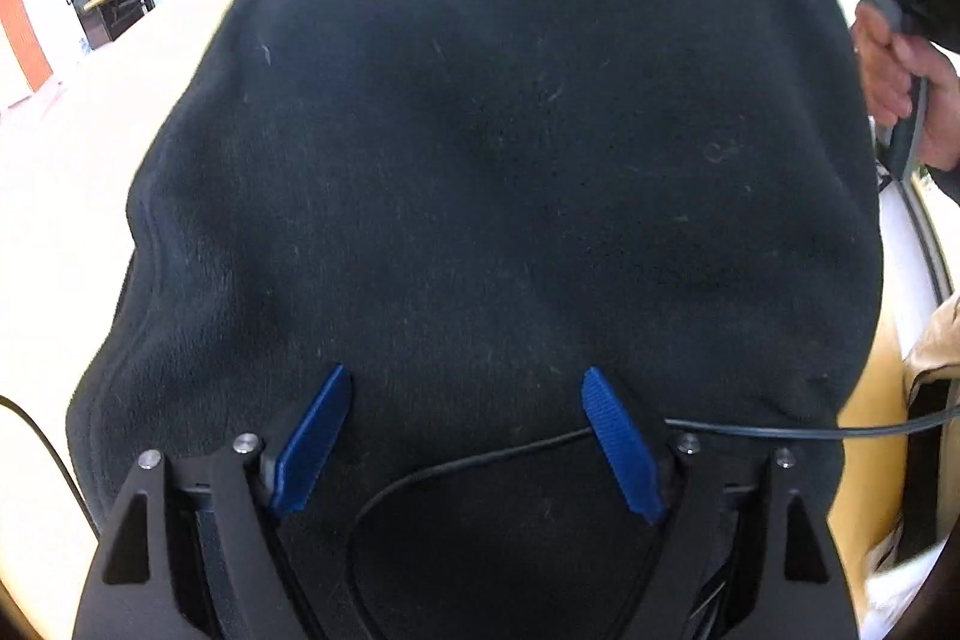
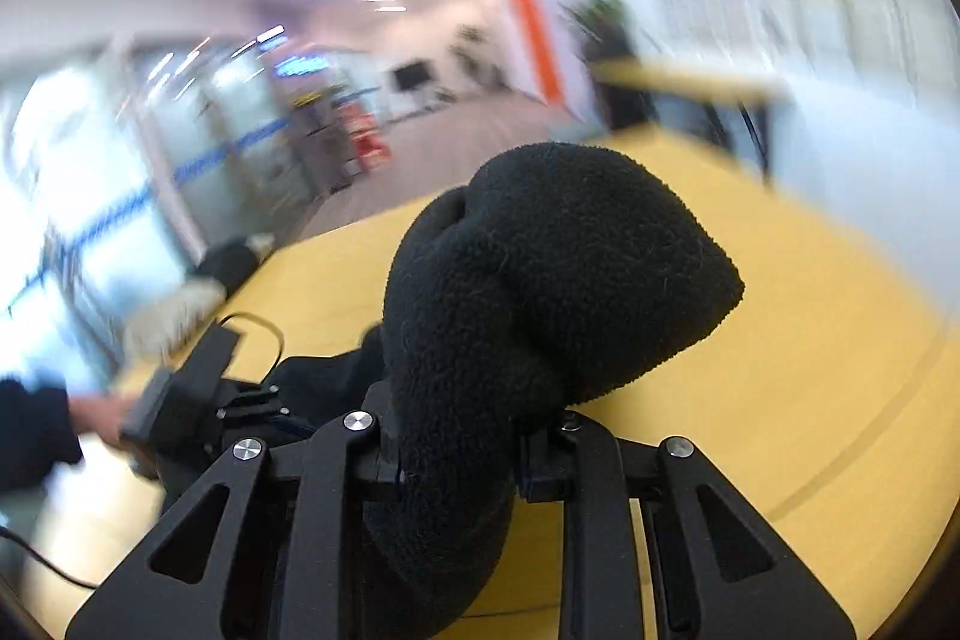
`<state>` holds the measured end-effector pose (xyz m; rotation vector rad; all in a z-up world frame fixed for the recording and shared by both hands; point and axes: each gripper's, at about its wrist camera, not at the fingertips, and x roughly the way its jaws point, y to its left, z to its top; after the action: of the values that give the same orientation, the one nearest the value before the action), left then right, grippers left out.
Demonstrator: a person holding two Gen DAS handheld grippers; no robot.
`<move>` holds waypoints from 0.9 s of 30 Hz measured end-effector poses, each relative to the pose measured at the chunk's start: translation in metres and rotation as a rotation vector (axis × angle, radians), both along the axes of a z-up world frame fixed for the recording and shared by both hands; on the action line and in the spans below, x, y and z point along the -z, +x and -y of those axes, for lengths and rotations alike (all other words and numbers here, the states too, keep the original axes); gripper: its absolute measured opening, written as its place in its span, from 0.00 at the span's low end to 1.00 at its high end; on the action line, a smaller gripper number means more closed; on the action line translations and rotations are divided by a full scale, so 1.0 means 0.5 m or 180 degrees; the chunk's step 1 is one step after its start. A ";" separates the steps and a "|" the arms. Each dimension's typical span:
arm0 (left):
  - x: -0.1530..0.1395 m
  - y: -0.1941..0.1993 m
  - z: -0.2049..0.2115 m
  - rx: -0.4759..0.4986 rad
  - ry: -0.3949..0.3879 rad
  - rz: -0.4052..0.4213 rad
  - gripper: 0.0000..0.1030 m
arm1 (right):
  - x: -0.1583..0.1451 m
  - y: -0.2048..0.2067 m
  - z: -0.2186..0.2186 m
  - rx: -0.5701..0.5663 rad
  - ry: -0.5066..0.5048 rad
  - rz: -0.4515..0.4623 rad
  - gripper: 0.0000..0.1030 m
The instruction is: Fold clothes
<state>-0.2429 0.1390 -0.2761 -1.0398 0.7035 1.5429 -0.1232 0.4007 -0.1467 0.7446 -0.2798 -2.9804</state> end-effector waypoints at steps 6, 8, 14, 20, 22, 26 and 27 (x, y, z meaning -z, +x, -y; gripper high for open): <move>-0.008 -0.063 -0.010 -0.0339 0.0112 0.0058 0.82 | -0.003 0.070 0.022 -0.0398 0.0112 -0.0028 0.21; 0.019 -0.069 -0.031 -0.0301 -0.0028 0.0052 0.82 | -0.013 0.086 0.047 -0.0576 0.0032 -0.0103 0.21; 0.044 -0.042 -0.058 -0.0197 0.0069 -0.0207 0.90 | -0.023 0.132 0.175 -0.1427 -0.0017 -0.0201 0.22; 0.043 -0.038 -0.049 -0.0244 0.0094 -0.0290 0.89 | 0.034 0.134 0.196 -0.1604 -0.0390 -0.0033 0.22; 0.023 -0.034 -0.021 -0.0281 0.0082 -0.0351 0.85 | 0.034 0.124 0.173 -0.1515 -0.0575 -0.0022 0.22; -0.073 0.007 0.112 -0.0524 0.0159 -0.0586 0.83 | 0.030 0.094 0.110 -0.1351 -0.1007 -0.0002 0.22; -0.104 0.026 0.153 -0.0593 0.0169 -0.0638 0.83 | 0.030 0.090 0.106 -0.1371 -0.1033 -0.0013 0.22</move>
<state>-0.2301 0.0625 -0.2242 -0.9403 0.7139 1.8360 -0.0781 0.3479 -0.1617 0.6606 -0.5139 -2.4522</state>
